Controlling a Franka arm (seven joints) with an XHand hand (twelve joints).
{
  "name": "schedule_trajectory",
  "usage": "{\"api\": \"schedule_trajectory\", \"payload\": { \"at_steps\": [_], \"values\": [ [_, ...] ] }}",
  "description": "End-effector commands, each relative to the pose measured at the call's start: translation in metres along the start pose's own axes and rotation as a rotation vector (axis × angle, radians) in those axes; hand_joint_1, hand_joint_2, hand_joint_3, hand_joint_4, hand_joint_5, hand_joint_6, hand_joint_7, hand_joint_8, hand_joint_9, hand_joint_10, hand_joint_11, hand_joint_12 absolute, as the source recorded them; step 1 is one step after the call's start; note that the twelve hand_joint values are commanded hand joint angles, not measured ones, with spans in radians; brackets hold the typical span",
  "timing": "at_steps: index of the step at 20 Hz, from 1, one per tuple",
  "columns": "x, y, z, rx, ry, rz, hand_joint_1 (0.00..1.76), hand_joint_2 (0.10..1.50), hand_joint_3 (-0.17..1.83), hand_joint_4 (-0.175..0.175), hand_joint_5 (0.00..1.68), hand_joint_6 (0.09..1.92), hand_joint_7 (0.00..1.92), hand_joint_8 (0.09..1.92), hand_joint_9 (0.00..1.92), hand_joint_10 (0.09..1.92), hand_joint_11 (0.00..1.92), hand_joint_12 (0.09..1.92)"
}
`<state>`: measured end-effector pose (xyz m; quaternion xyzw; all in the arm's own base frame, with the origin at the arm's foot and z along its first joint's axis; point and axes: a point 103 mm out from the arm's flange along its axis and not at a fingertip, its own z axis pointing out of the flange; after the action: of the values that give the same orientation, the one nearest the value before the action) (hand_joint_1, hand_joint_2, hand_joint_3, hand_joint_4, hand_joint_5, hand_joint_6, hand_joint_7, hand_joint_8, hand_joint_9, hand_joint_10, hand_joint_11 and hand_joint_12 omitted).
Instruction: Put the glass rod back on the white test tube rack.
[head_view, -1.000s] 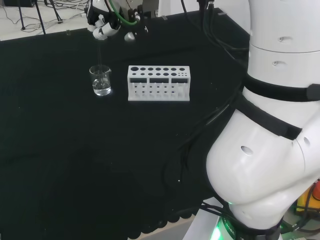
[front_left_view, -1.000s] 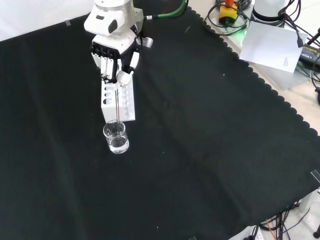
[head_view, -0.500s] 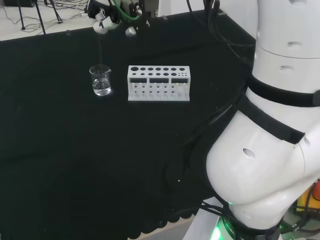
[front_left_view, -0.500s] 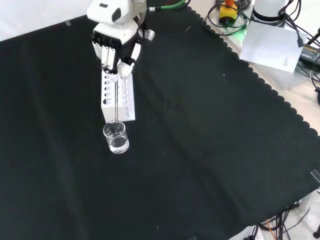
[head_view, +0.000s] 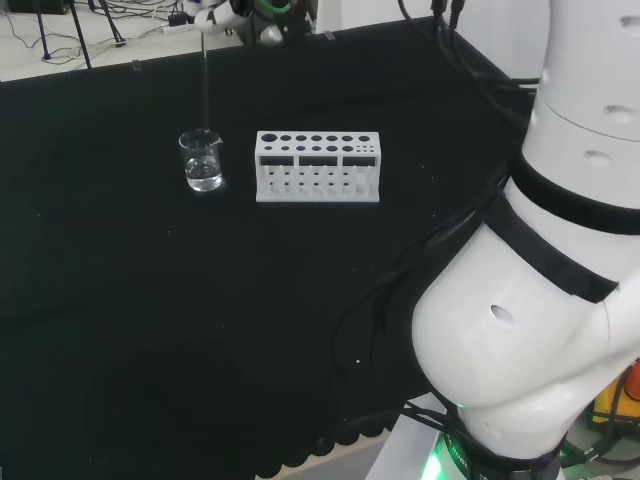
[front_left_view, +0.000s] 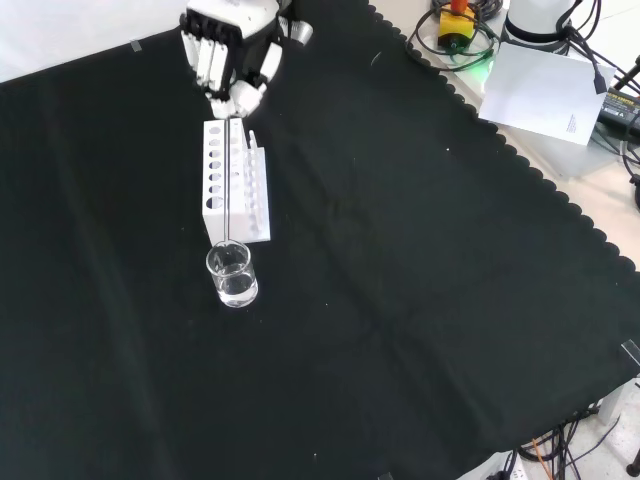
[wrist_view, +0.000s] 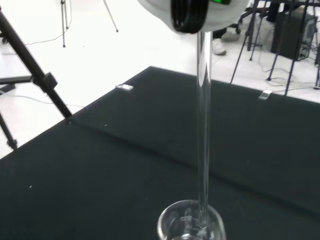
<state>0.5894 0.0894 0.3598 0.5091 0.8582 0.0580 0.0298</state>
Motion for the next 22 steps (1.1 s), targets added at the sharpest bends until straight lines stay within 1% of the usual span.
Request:
{"api": "schedule_trajectory", "payload": {
  "at_steps": [1,5,9,13,18,22],
  "values": [
    [-0.022,-0.012,-0.02,-0.023,0.002,0.052,1.3,0.88,0.35,-0.175,1.17,0.44,1.12,1.15,1.74,0.75,1.66,0.66],
    [-0.039,-0.017,-0.027,-0.033,0.009,0.079,1.3,0.88,0.36,-0.175,1.17,0.44,1.12,1.15,1.74,0.76,1.66,0.66],
    [-0.055,-0.028,-0.029,-0.031,-0.019,0.099,1.3,0.88,0.36,-0.175,1.17,0.44,1.12,1.16,1.74,0.76,1.66,0.66],
    [-0.072,-0.043,-0.033,-0.032,-0.032,0.136,1.3,0.88,0.36,-0.175,1.17,0.44,1.12,1.16,1.74,0.76,1.66,0.66],
    [-0.088,-0.062,-0.04,-0.037,-0.04,0.168,1.3,0.88,0.37,-0.175,1.17,0.44,1.12,1.16,1.74,0.76,1.66,0.66],
    [-0.094,-0.077,-0.045,-0.043,-0.049,0.191,1.3,0.88,0.37,-0.175,1.17,0.44,1.12,1.16,1.74,0.76,1.66,0.66]
  ]
}}
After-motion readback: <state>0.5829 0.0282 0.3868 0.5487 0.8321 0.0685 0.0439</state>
